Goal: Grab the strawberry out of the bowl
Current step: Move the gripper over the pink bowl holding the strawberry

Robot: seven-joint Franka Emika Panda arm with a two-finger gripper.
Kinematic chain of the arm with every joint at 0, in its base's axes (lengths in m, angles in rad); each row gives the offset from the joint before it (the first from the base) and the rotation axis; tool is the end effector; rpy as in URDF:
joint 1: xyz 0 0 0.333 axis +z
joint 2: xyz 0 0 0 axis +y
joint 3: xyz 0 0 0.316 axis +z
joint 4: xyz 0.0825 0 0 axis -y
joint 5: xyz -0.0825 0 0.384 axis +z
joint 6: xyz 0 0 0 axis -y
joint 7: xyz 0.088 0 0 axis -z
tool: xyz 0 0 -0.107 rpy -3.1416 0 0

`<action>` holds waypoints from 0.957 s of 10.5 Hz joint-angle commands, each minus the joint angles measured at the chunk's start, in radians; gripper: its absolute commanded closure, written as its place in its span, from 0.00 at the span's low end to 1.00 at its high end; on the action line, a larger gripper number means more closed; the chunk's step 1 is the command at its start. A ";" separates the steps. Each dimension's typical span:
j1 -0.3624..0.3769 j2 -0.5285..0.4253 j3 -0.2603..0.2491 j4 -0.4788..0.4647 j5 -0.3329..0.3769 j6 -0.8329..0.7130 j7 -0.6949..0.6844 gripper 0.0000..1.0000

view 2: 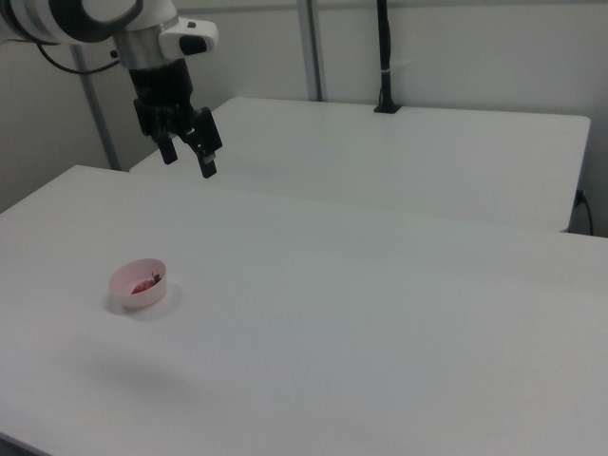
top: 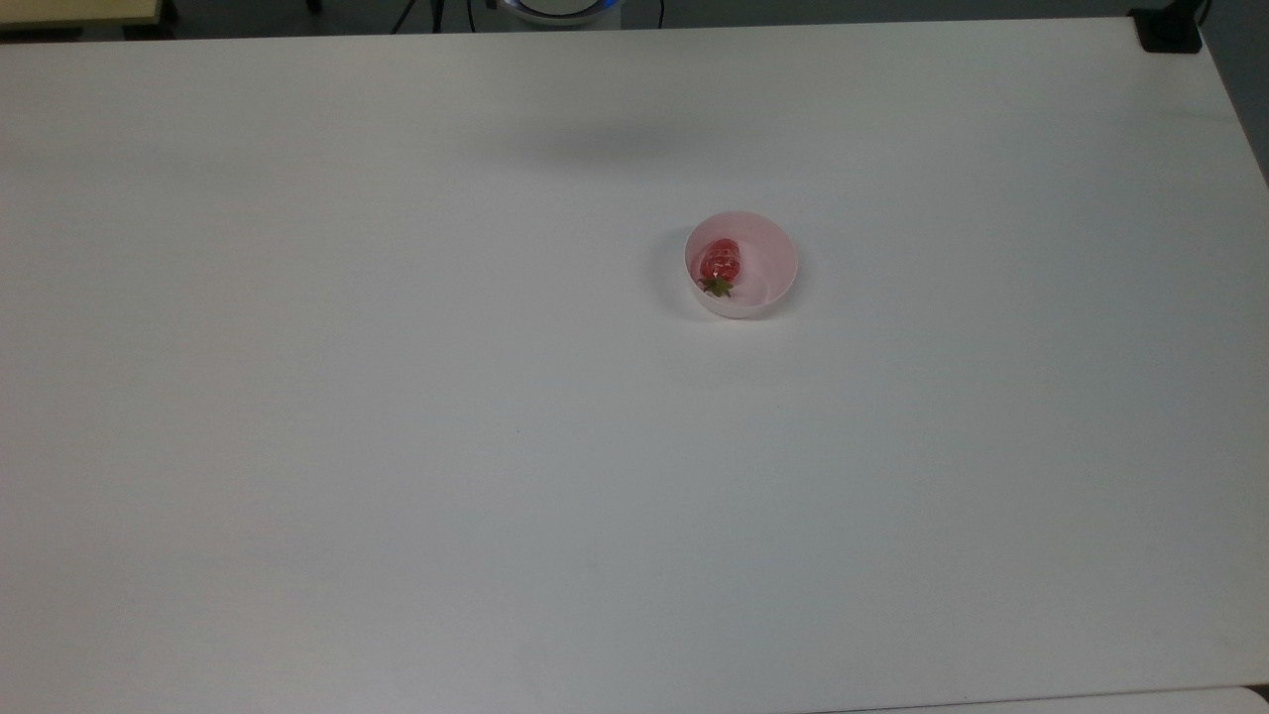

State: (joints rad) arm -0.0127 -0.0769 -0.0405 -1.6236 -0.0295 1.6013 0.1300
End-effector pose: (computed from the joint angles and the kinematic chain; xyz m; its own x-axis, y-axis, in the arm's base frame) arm 0.5326 -0.0323 0.6441 0.9818 -0.1812 0.0575 -0.1826 -0.9830 0.0191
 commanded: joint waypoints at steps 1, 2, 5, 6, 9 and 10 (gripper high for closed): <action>0.000 0.008 -0.004 0.007 0.002 0.017 -0.018 0.00; 0.002 0.008 -0.004 0.007 0.002 0.016 -0.018 0.00; 0.002 0.009 -0.004 0.007 0.003 0.016 -0.018 0.00; 0.002 0.009 -0.004 0.007 0.003 0.016 -0.018 0.00; 0.005 0.011 -0.001 -0.001 0.003 0.016 -0.118 0.00; 0.011 0.011 0.011 -0.025 0.002 0.016 -0.247 0.00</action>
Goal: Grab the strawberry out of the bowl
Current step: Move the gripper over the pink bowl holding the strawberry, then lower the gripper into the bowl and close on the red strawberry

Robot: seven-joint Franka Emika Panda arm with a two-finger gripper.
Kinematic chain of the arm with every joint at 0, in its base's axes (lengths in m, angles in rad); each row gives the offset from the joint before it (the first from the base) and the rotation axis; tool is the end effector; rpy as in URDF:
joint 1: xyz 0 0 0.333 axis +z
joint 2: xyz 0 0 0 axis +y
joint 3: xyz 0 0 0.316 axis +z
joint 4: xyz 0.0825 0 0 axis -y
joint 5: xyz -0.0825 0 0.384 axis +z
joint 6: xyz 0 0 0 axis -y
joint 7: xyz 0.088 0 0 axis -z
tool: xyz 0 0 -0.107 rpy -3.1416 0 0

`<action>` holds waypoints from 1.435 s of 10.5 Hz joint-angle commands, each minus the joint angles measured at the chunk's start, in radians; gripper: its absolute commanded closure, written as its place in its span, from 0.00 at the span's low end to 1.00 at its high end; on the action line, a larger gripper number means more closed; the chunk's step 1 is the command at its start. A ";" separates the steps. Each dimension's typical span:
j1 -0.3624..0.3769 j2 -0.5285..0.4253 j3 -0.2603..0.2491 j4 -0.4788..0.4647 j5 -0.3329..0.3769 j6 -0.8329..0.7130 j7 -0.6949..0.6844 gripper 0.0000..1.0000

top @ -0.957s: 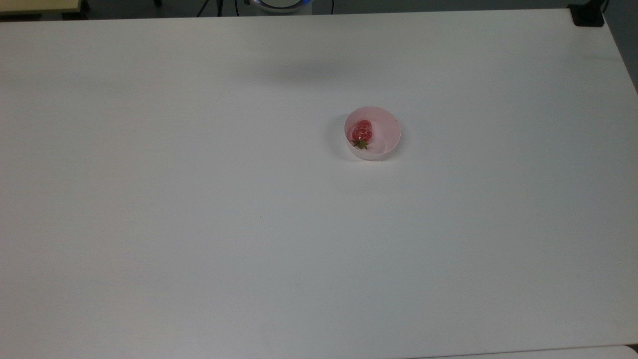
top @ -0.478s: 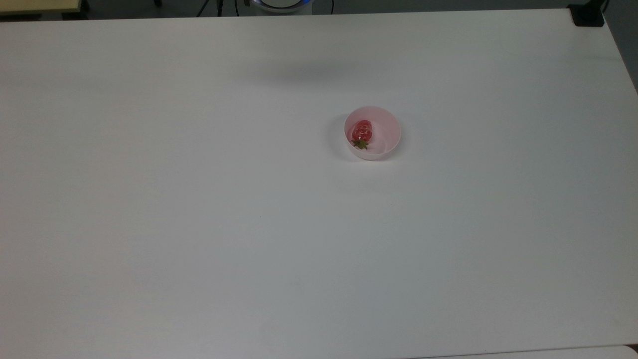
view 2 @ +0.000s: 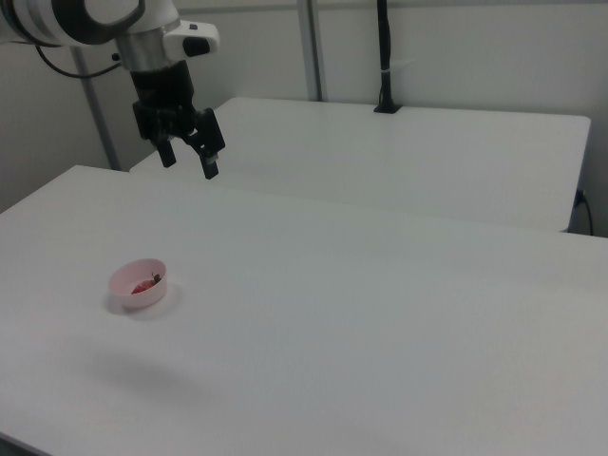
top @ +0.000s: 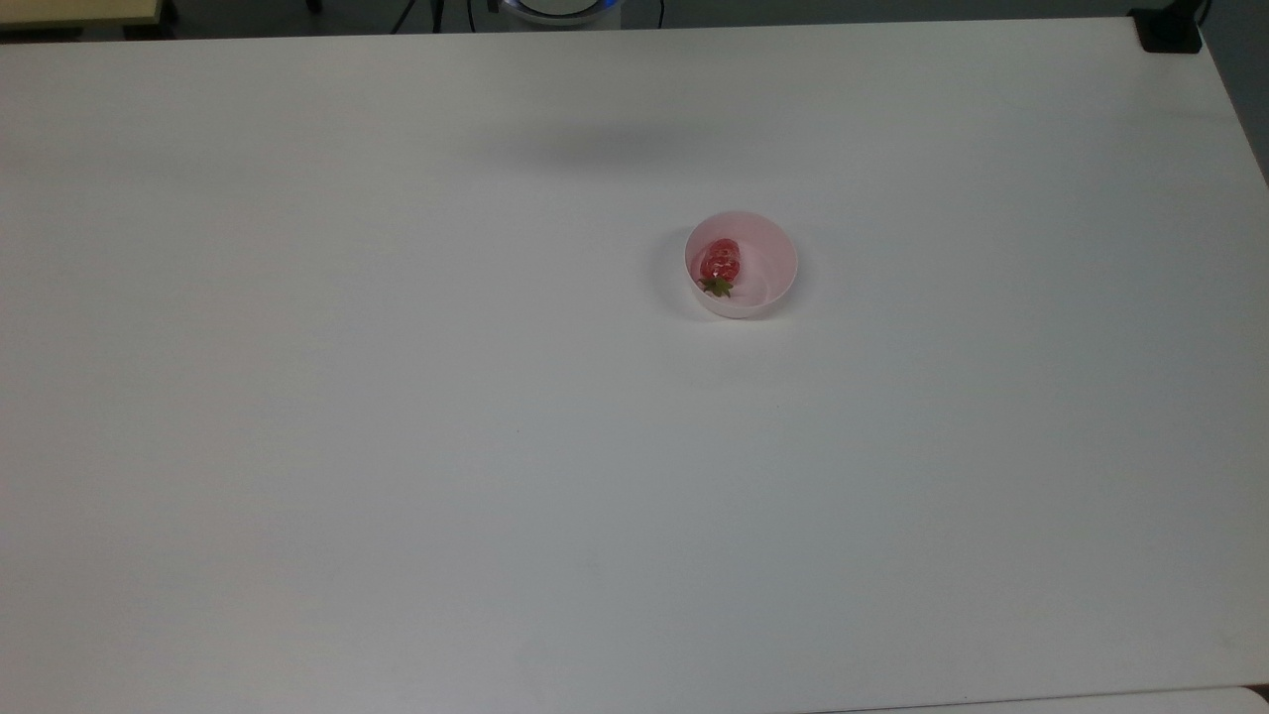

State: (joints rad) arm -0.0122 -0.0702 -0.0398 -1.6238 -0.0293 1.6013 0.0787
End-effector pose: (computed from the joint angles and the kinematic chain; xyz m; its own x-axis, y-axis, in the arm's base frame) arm 0.5348 -0.0317 0.6404 0.9904 -0.1294 0.0496 -0.1306 -0.9912 0.0227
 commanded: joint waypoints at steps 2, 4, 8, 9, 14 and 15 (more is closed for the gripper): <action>0.034 0.029 0.044 -0.053 0.003 0.049 -0.249 0.00; 0.040 0.055 0.112 -0.105 0.003 0.119 -0.167 0.00; 0.070 0.162 0.258 -0.240 0.000 0.367 0.203 0.00; 0.096 0.196 0.256 -0.240 -0.001 0.370 0.232 0.00; 0.164 0.371 0.262 -0.237 -0.084 0.531 0.380 0.06; 0.179 0.391 0.264 -0.235 -0.112 0.554 0.430 0.16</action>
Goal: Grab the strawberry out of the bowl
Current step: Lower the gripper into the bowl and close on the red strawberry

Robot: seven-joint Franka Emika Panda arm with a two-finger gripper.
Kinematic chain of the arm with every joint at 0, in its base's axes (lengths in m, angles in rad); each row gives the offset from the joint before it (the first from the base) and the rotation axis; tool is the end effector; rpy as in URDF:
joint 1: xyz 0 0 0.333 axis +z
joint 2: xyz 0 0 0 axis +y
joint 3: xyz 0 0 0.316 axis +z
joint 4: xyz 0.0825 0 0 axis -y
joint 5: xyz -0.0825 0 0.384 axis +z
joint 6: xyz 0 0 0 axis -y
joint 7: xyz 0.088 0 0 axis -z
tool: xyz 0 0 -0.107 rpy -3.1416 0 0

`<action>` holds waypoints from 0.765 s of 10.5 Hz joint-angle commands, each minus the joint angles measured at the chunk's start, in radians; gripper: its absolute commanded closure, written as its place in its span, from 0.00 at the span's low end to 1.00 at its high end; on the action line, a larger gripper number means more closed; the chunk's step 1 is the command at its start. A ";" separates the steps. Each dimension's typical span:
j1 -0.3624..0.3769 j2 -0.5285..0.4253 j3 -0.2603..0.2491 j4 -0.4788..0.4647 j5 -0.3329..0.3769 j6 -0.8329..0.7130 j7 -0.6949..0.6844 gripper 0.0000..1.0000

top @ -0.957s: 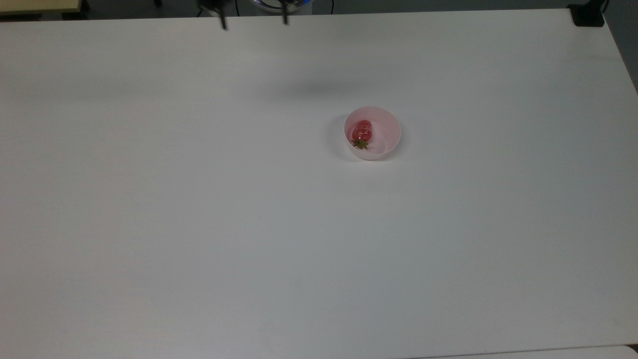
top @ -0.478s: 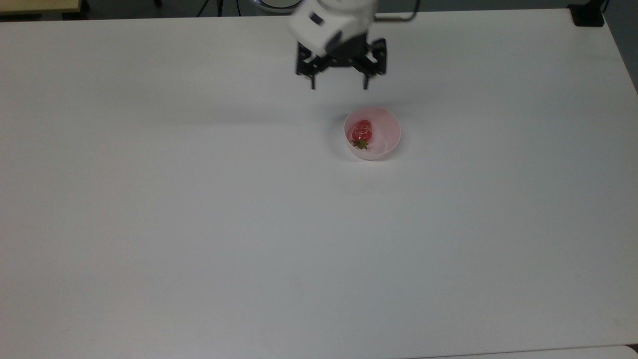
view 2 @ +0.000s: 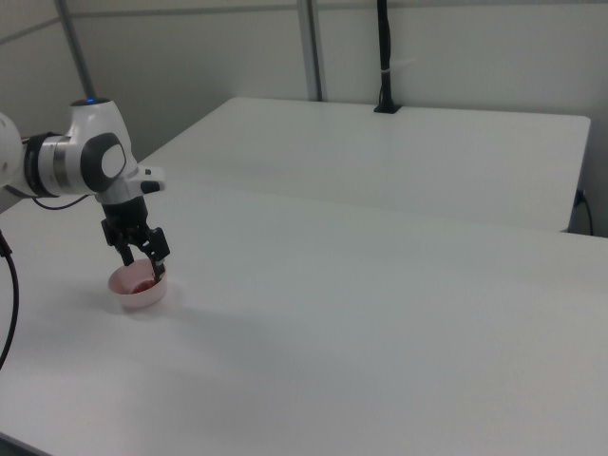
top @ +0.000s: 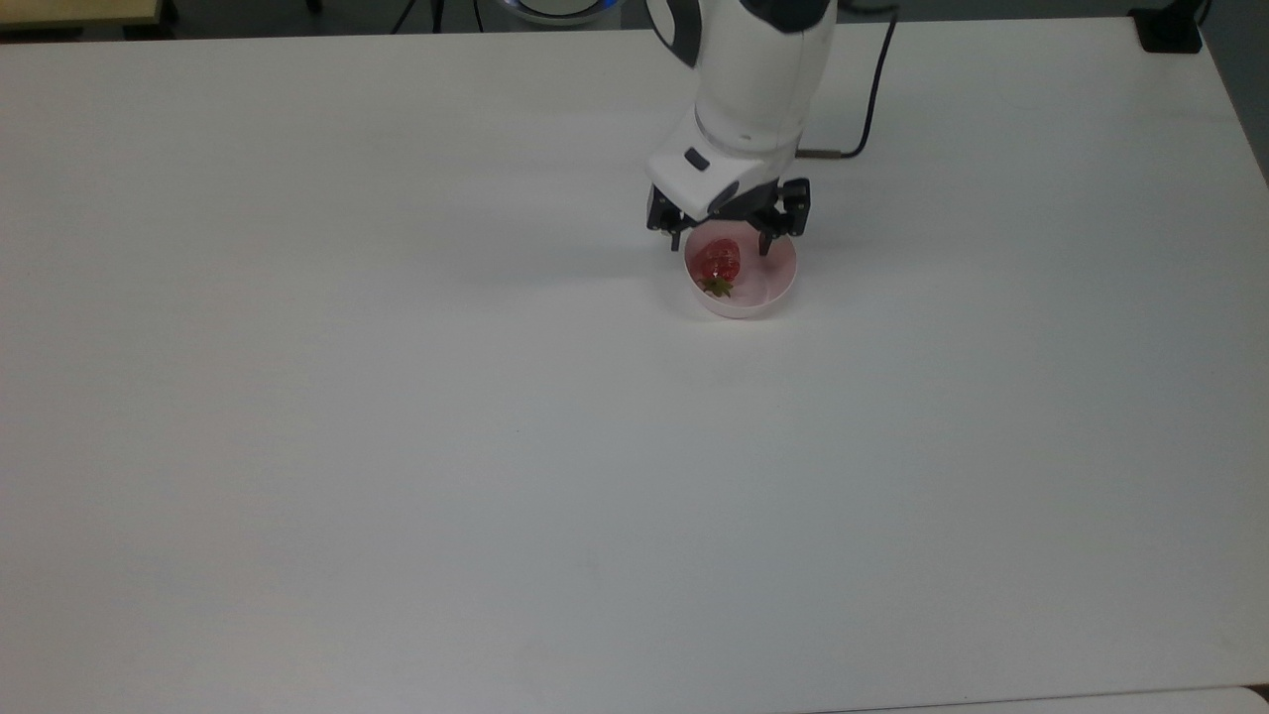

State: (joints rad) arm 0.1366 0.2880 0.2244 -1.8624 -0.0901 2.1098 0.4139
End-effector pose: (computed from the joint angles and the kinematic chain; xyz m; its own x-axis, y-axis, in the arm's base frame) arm 0.5830 0.2075 0.3648 0.9996 -0.0136 -0.0247 -0.0130 -0.9996 0.0245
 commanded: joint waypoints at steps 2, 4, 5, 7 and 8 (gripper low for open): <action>0.034 0.052 0.000 0.005 -0.063 0.050 0.129 0.28; 0.035 0.068 0.015 0.008 -0.066 0.052 0.134 0.28; 0.034 0.072 0.015 0.006 -0.077 0.064 0.134 0.28; 0.032 0.076 0.015 -0.001 -0.102 0.065 0.134 0.28; 0.035 0.089 0.015 -0.001 -0.121 0.065 0.134 0.27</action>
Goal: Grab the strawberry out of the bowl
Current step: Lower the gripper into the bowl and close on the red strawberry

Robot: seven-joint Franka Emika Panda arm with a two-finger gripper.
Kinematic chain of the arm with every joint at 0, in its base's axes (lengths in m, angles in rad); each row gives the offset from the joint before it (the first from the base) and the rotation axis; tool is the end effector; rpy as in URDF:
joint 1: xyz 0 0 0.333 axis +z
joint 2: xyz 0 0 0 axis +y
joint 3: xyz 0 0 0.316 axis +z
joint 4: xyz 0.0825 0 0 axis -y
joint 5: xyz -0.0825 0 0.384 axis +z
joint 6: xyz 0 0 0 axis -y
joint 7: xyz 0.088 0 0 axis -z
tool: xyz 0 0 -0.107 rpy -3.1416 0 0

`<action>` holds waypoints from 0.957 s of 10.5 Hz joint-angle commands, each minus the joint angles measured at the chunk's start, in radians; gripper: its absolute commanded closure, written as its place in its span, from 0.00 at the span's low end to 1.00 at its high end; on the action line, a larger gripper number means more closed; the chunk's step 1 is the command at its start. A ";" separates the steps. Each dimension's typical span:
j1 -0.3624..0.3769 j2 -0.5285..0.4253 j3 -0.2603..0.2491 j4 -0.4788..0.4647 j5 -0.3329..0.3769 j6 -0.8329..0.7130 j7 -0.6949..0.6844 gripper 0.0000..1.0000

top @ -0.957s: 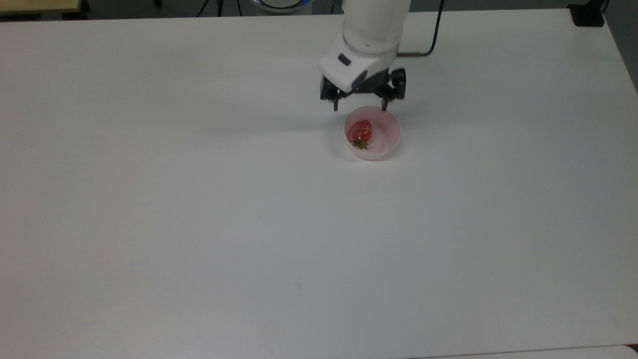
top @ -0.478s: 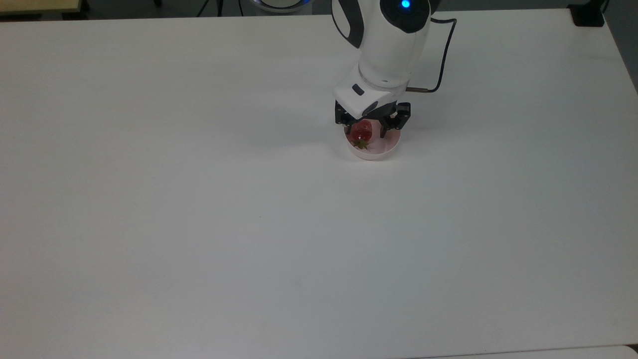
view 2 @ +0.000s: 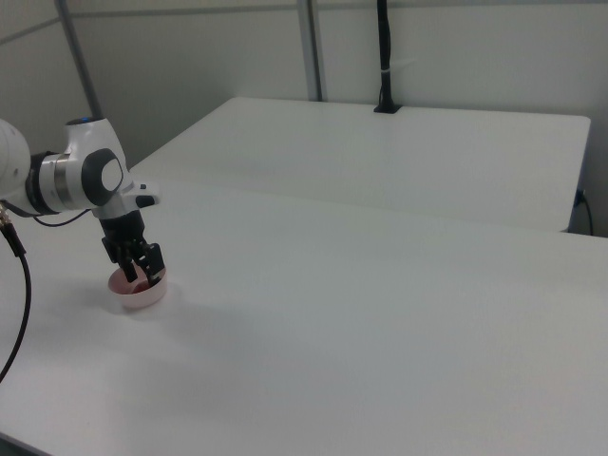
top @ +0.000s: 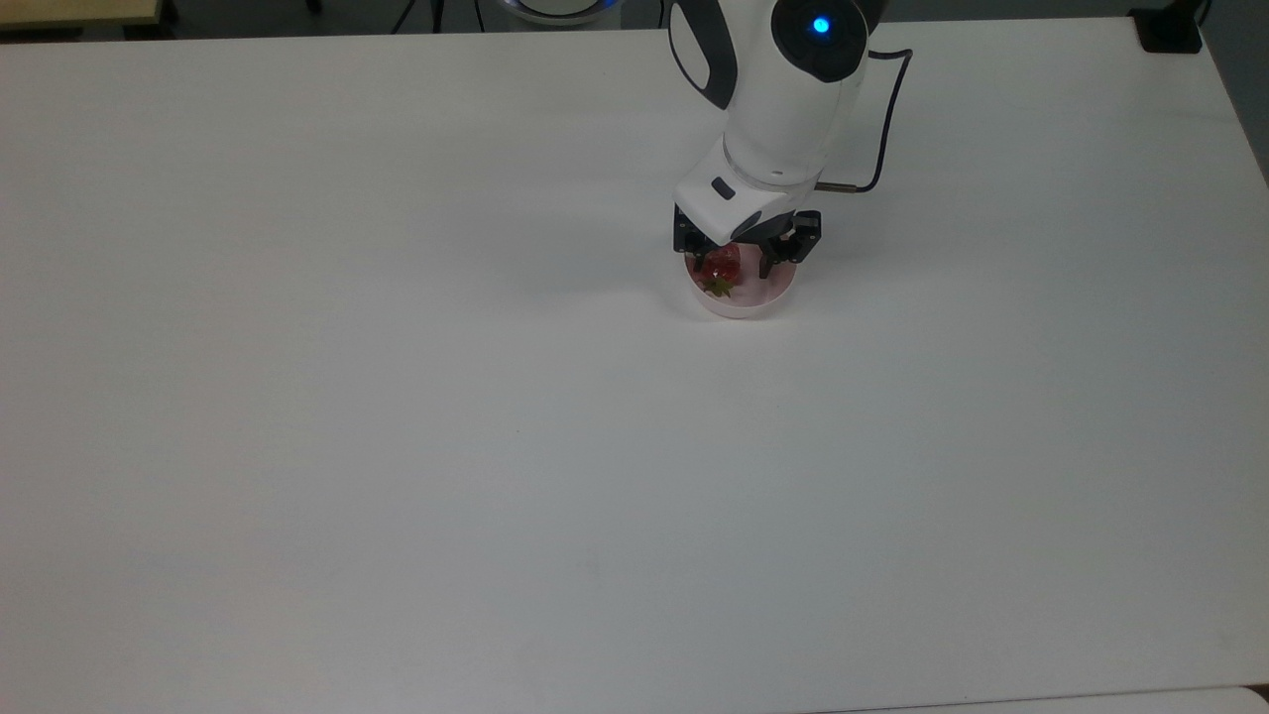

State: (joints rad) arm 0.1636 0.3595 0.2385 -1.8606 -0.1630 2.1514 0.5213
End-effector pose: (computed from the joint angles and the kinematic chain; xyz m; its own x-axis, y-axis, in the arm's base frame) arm 0.5810 0.2304 0.3263 0.9989 -0.0390 -0.0261 -0.0371 -0.9969 0.0700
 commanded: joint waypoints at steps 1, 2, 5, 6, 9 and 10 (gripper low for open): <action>0.008 0.024 0.001 -0.003 -0.058 0.024 0.026 0.27; 0.010 0.026 0.002 -0.003 -0.059 0.024 0.026 0.29; 0.007 0.021 0.008 0.003 -0.058 0.021 0.028 0.64; 0.002 0.009 0.008 0.004 -0.053 0.015 0.028 0.65; -0.009 -0.045 0.008 0.008 -0.046 -0.004 0.028 0.65; -0.010 -0.059 0.008 0.020 -0.044 -0.018 0.028 0.65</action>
State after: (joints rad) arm 0.1574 0.3586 0.2473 -1.8351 -0.2034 2.1518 0.5316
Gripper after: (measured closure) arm 0.608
